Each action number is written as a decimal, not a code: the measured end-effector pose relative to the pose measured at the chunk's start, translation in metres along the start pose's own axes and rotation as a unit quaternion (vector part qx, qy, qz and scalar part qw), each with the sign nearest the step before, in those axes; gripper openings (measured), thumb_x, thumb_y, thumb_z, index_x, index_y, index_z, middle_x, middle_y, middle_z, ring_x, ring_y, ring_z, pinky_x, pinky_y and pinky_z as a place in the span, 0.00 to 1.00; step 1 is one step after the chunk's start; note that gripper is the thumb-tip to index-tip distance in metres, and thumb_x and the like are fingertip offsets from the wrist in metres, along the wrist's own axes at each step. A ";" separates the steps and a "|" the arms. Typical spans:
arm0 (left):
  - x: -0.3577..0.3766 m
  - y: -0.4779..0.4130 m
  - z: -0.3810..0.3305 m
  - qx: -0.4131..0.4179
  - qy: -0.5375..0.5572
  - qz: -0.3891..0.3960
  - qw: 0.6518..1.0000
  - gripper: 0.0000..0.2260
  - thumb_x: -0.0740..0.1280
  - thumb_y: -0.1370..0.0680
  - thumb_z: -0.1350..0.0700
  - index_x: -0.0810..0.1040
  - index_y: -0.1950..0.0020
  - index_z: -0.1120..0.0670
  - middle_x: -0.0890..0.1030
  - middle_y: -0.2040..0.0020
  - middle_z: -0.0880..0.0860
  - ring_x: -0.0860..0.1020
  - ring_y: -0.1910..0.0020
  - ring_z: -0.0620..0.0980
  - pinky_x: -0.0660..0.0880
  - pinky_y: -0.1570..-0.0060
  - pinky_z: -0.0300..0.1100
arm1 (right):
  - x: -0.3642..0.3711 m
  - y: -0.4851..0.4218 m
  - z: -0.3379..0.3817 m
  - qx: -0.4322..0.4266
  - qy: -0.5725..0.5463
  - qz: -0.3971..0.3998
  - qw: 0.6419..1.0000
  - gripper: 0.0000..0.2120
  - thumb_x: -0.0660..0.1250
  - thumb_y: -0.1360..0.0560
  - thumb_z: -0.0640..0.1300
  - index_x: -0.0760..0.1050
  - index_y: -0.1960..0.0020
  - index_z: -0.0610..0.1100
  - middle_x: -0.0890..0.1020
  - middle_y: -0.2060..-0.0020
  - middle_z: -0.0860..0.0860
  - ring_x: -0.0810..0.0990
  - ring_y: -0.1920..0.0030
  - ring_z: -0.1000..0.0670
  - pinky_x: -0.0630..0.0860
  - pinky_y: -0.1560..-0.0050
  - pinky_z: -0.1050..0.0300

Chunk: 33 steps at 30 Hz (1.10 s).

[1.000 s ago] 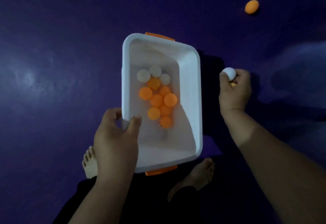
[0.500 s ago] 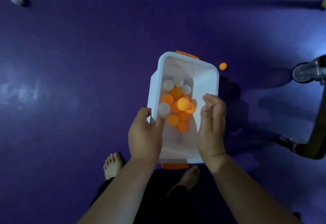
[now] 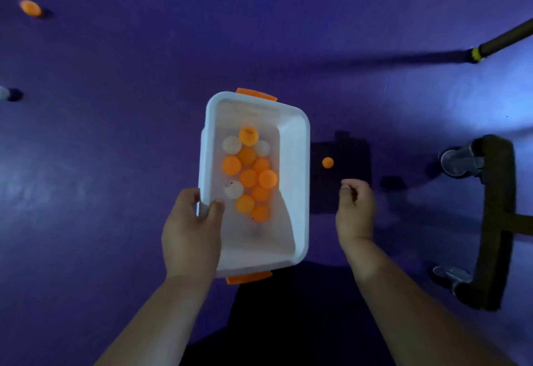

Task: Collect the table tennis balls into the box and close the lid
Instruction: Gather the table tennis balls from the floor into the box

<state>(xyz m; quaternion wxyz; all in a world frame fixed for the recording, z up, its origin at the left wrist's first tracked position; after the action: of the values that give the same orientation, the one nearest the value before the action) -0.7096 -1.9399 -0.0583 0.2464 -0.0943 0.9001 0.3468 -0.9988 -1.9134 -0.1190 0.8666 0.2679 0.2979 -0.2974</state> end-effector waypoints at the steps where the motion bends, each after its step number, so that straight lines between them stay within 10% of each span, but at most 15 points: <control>1: 0.013 -0.008 -0.003 -0.004 0.000 -0.003 1.000 0.06 0.67 0.24 0.52 0.73 0.50 0.51 0.76 0.63 0.46 0.74 0.64 0.42 0.68 0.68 0.40 | 0.004 -0.022 -0.011 0.011 0.051 0.026 0.998 0.09 0.59 0.22 0.37 0.77 0.47 0.42 0.79 0.49 0.47 0.75 0.52 0.52 0.68 0.56 0.67; 14: 0.132 -0.113 0.028 -0.055 0.016 -0.022 0.998 0.05 0.66 0.23 0.52 0.72 0.51 0.51 0.75 0.63 0.48 0.74 0.65 0.44 0.68 0.70 0.40 | 0.104 -0.193 -0.113 0.094 0.351 0.239 0.901 0.20 0.58 0.21 0.38 0.67 0.31 0.48 0.66 0.34 0.44 0.73 0.54 0.47 0.72 0.53 0.54; 20: 0.145 -0.153 0.056 -0.066 0.015 -0.017 0.998 0.05 0.66 0.23 0.54 0.72 0.51 0.51 0.74 0.66 0.47 0.75 0.69 0.41 0.67 0.75 0.33 | 0.156 -0.208 -0.147 0.112 0.357 0.267 0.888 0.27 0.56 0.22 0.31 0.62 0.26 0.49 0.53 0.26 0.46 0.68 0.34 0.42 0.65 0.33 0.55; 25: 0.130 -0.174 0.068 -0.069 0.006 -0.012 0.998 0.05 0.66 0.23 0.52 0.72 0.51 0.50 0.74 0.65 0.45 0.74 0.71 0.34 0.66 0.77 0.28 | 0.173 -0.191 -0.140 0.139 0.316 0.220 0.912 0.25 0.56 0.22 0.31 0.65 0.28 0.48 0.60 0.31 0.43 0.73 0.44 0.43 0.69 0.40 0.59; 33: 0.069 -0.191 0.057 -0.112 0.059 -0.035 0.991 0.04 0.66 0.23 0.54 0.71 0.52 0.51 0.73 0.66 0.45 0.73 0.68 0.41 0.65 0.72 0.37 | 0.190 -0.117 0.014 -0.049 0.035 0.061 0.996 0.15 0.68 0.26 0.42 0.71 0.42 0.53 0.78 0.52 0.58 0.77 0.55 0.59 0.72 0.49 0.64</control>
<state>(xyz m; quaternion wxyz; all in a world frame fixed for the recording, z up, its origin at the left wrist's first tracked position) -0.6822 -2.0429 -0.2399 0.1927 -0.1733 0.8647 0.4303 -0.9504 -2.0693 -0.2715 0.8845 0.2525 0.3251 -0.2194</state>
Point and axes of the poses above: each hand's wrist, its own y-axis away from the middle knuckle, its own x-axis out of the palm, z = x × y, the point moved 5 cm from there along -y, towards the middle knuckle
